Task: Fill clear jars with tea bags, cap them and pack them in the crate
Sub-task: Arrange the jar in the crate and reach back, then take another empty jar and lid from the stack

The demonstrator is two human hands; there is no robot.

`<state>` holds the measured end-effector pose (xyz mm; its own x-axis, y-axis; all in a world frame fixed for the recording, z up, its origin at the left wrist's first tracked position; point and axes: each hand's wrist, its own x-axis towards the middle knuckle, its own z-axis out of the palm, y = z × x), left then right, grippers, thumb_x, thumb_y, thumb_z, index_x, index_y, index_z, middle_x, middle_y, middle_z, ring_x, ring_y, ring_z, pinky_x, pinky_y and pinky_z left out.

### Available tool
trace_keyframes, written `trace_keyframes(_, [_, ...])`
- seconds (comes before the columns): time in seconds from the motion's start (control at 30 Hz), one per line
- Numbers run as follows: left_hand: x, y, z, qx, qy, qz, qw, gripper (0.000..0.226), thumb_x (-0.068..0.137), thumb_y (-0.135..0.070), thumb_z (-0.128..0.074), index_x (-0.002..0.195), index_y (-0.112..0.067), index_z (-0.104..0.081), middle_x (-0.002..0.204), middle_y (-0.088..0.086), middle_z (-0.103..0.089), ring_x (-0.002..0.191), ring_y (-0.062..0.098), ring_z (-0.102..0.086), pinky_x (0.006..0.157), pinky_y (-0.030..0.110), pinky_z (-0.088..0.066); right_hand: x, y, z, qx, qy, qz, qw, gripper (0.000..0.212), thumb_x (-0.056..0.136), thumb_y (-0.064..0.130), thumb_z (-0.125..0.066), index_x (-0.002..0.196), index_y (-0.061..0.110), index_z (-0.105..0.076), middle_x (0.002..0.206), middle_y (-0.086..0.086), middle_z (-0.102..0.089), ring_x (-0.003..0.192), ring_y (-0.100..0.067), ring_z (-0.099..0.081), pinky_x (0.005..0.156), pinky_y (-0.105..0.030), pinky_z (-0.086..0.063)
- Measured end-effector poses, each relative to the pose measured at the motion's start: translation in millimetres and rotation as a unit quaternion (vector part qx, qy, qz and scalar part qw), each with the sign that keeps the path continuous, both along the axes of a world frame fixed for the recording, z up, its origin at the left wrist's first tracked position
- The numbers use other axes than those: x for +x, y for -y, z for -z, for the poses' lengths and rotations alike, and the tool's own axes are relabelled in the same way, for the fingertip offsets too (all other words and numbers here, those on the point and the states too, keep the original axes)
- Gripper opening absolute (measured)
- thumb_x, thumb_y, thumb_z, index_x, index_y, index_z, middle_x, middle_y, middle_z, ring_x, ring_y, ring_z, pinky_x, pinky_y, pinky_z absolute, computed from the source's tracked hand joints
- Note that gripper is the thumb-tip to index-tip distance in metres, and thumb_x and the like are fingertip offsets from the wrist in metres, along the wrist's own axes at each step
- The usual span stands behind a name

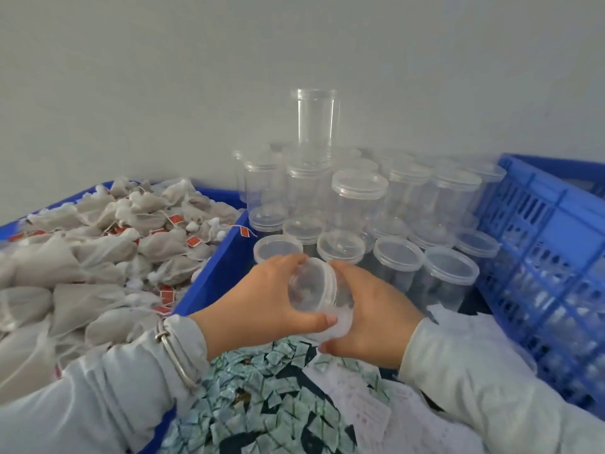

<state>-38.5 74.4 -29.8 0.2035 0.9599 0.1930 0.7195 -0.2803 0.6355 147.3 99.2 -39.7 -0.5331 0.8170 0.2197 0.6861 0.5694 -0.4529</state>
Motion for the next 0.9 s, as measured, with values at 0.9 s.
trace_keyframes(0.9, [-38, -7, 16, -0.379, 0.437, -0.17, 0.798, 0.087, 0.059, -0.037, -0.079, 0.128, -0.005, -0.035, 0.101, 0.018, -0.053, 0.074, 0.02, -0.058, 0.055, 0.027, -0.052, -4, 28, 113, 0.096, -0.316, 0.282, 0.901, 0.11, 0.052, 0.028, -0.091, 0.143, 0.021, -0.031, 0.141, -0.003, -0.037, 0.132, -0.023, -0.034, 0.105, -0.055, -0.036])
